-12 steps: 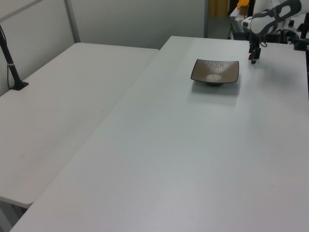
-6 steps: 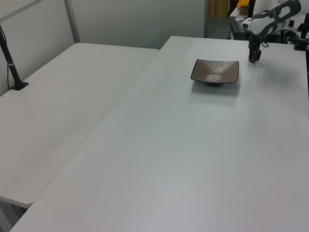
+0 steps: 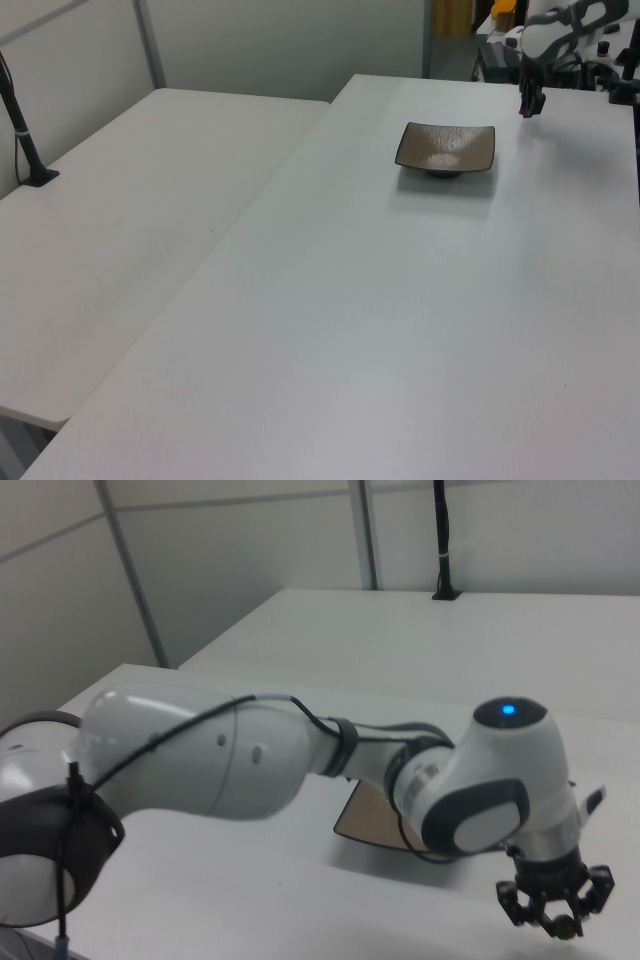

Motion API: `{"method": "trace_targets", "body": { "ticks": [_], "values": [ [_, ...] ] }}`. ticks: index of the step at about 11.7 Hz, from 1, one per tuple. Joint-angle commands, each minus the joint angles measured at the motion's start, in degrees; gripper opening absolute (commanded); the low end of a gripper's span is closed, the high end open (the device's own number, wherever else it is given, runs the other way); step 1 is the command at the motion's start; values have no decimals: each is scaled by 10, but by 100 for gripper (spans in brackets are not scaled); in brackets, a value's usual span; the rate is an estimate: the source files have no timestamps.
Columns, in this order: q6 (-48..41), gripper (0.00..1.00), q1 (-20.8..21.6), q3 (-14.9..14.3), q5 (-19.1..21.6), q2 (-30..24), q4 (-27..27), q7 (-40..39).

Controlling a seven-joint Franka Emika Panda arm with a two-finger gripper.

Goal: Strawberries on a ceramic plate
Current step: 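Lift the held strawberry and carry it over the brown plate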

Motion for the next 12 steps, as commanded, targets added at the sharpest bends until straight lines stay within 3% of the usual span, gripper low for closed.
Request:
{"method": "trace_targets", "body": {
  "ticks": [1,4,5,10,12],
  "values": [
    [-100,3,27,-6,-3,-65,-5,-3],
    [-161,3,54,-5,6,-110,0,0],
    [-186,3,67,-4,20,-108,28,14],
    [-215,3,128,2,79,-107,72,185],
    [-209,4,156,1,81,-104,72,238]
  ]
}}
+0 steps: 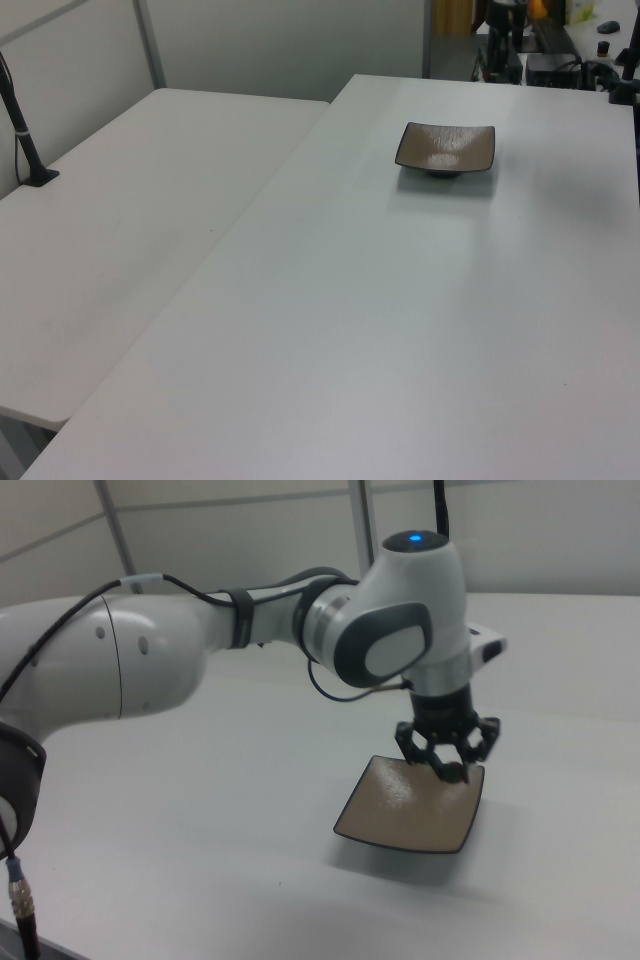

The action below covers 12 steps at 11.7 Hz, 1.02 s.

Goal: Strawberries on a ceramic plate
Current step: 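Lower the strawberry onto the plate center and open the gripper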

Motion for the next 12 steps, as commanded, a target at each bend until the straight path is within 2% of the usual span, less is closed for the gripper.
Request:
{"method": "trace_targets", "body": {
  "ticks": [1,4,7,12],
  "values": [
    [-10,4,48,-5,10,7,11,93],
    [-1,5,86,-5,10,28,6,143],
    [55,7,105,-5,5,43,-21,165],
    [129,7,113,-5,2,80,-53,165]
  ]
}}
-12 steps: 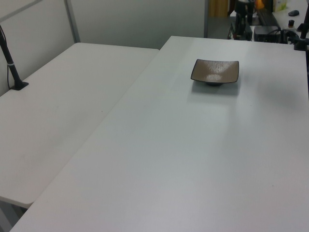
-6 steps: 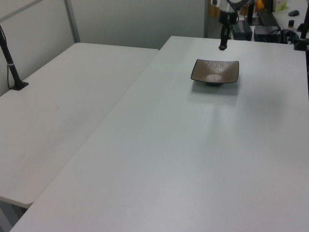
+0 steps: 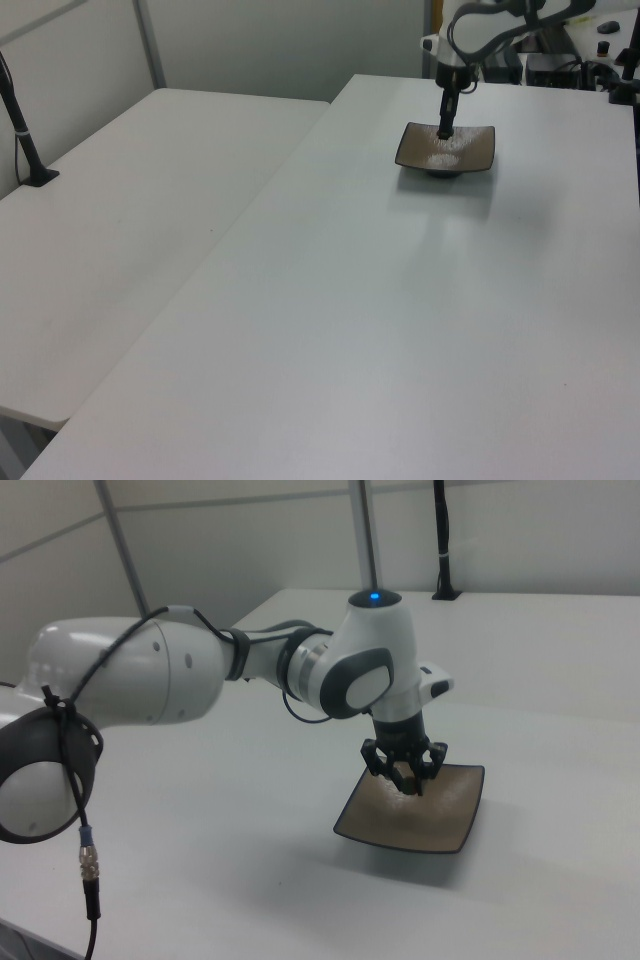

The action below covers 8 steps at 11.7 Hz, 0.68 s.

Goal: Strawberries on a ceramic plate
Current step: 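Lower the strawberry onto the plate center and open the gripper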

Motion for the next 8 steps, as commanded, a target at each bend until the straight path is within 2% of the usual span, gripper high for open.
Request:
{"method": "trace_targets", "body": {
  "ticks": [1,3,4,5,6,8],
  "values": [
    [62,7,12,-6,-1,7,-33,10],
    [83,12,15,-6,0,14,-44,11],
    [83,26,15,-6,0,15,-44,14],
    [82,57,15,-6,0,15,-44,17],
    [77,100,15,-6,0,14,-44,17],
    [71,100,16,-6,0,2,-44,26]
  ]
}}
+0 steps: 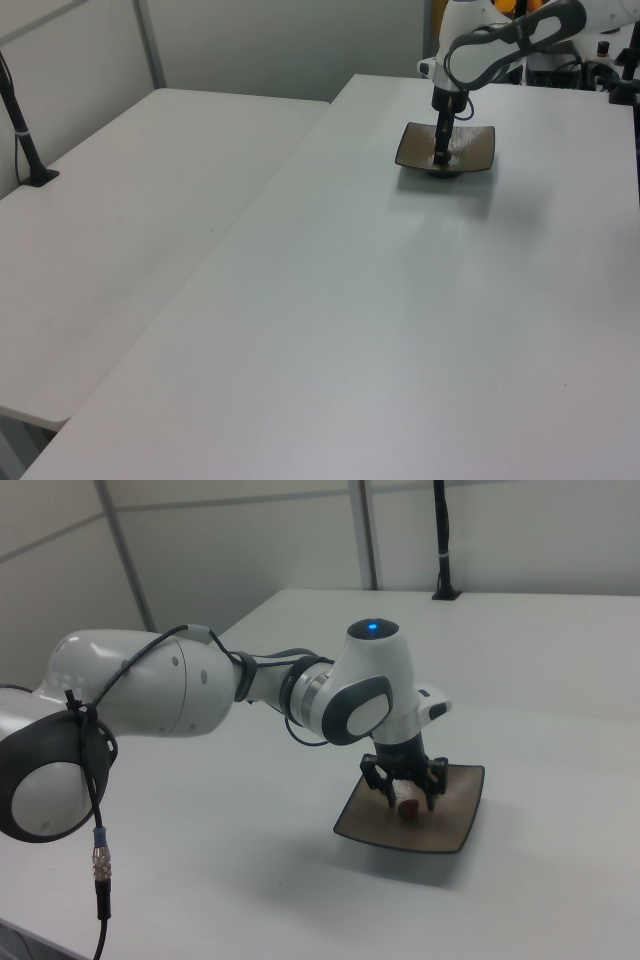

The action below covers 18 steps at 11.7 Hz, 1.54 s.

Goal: Strawberries on a ceramic plate

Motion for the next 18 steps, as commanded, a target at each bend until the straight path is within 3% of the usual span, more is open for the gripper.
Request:
{"method": "trace_targets", "body": {
  "ticks": [1,5,10,14,18],
  "values": [
    [-14,100,10,-7,0,-41,-10,35],
    [-151,100,16,-7,-1,-162,-4,74],
    [-332,100,61,-12,0,-282,19,135],
    [-369,100,128,-3,-1,-303,13,248],
    [-359,100,142,46,-2,-303,8,287]
  ]
}}
